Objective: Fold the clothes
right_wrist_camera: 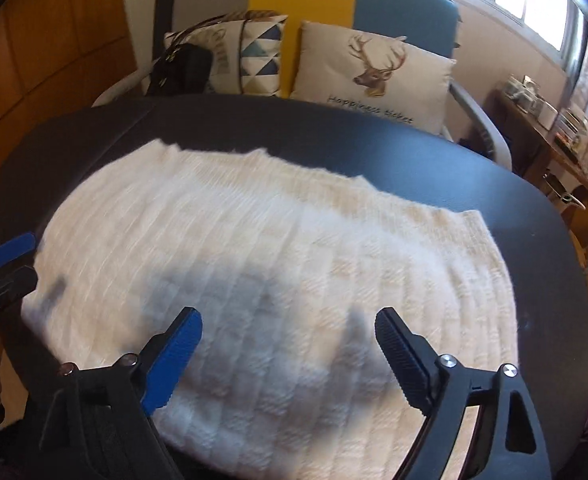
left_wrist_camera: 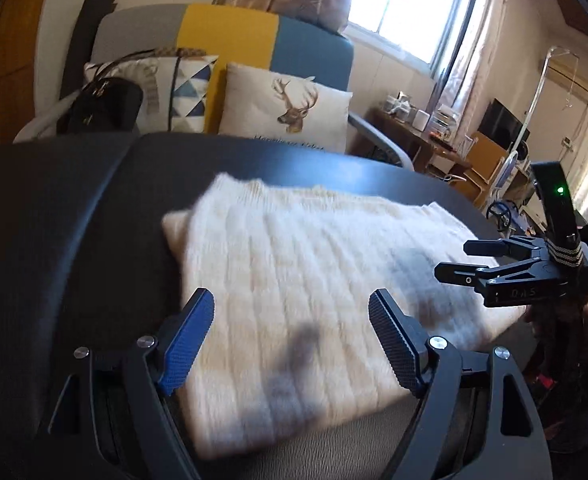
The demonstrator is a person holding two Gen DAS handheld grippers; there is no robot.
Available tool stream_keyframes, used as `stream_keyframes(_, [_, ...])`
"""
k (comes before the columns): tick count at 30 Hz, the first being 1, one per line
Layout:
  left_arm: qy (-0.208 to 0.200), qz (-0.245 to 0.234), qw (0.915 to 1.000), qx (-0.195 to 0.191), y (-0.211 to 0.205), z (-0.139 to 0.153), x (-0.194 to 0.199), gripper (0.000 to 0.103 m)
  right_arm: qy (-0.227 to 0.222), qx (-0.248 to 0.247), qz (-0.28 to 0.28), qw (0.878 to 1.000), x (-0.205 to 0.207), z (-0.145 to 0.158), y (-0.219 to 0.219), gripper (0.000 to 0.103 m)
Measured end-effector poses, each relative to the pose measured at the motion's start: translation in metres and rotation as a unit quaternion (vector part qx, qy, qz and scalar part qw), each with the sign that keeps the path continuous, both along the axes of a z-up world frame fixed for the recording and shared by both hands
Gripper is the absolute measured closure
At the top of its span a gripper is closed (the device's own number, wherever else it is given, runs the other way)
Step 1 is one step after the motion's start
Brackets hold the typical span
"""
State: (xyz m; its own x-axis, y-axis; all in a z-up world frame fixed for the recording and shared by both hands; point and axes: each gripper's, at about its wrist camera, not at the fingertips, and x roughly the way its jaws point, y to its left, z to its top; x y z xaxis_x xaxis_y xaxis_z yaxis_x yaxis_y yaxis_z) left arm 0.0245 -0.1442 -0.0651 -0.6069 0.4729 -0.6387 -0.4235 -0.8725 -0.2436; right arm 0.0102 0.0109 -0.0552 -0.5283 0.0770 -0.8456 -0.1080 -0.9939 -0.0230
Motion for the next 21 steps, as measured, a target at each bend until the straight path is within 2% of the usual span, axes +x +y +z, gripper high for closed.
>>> stream_keyframes(3, [-0.025, -0.006, 0.9989, -0.039, 0.017, -0.022, -0.024, 0.021, -0.047, -0.01, -0.009, 0.999, -0.015, -0.027, 0.012, 0.011])
stream_keyframes(4, [-0.018, -0.004, 0.9979, -0.061, 0.021, -0.029, -0.024, 0.021, -0.039, -0.006, -0.007, 0.999, -0.011, -0.031, 0.008, 0.003])
stream_keyframes(5, [-0.013, -0.002, 0.9971, -0.074, 0.023, -0.033, -0.024, 0.02, -0.029, 0.0, -0.005, 1.0, -0.005, -0.034, 0.003, 0.003])
stream_keyframes(7, [-0.011, -0.003, 0.9984, -0.055, 0.019, -0.025, -0.023, 0.02, -0.027, -0.009, -0.003, 1.0, -0.004, -0.03, 0.005, 0.003])
stream_keyframes(10, [-0.014, 0.002, 0.9991, -0.039, 0.014, -0.011, -0.027, 0.02, -0.007, -0.02, -0.008, 1.0, 0.003, -0.017, 0.014, 0.011])
stream_keyframes(12, [-0.018, 0.015, 0.9979, -0.061, 0.016, -0.003, -0.041, 0.02, 0.01, -0.02, -0.015, 1.0, 0.009, -0.006, 0.021, 0.011])
stream_keyframes(15, [-0.02, 0.035, 0.9944, -0.098, 0.024, 0.002, -0.063, 0.02, 0.0, 0.01, -0.035, 0.999, 0.009, -0.003, 0.033, 0.011])
stream_keyframes(18, [-0.032, 0.055, 0.9864, -0.151, 0.039, -0.008, -0.079, 0.02, -0.023, -0.002, -0.048, 0.999, 0.0, -0.026, 0.047, 0.007])
stream_keyframes(19, [-0.043, 0.056, 0.9857, -0.153, 0.041, -0.013, -0.084, 0.02, -0.031, -0.007, -0.052, 0.998, -0.003, -0.034, 0.052, 0.003])
stream_keyframes(21, [-0.058, 0.065, 0.9831, -0.161, 0.045, -0.021, -0.089, 0.02, -0.03, -0.011, -0.049, 0.998, -0.003, -0.035, 0.053, 0.003])
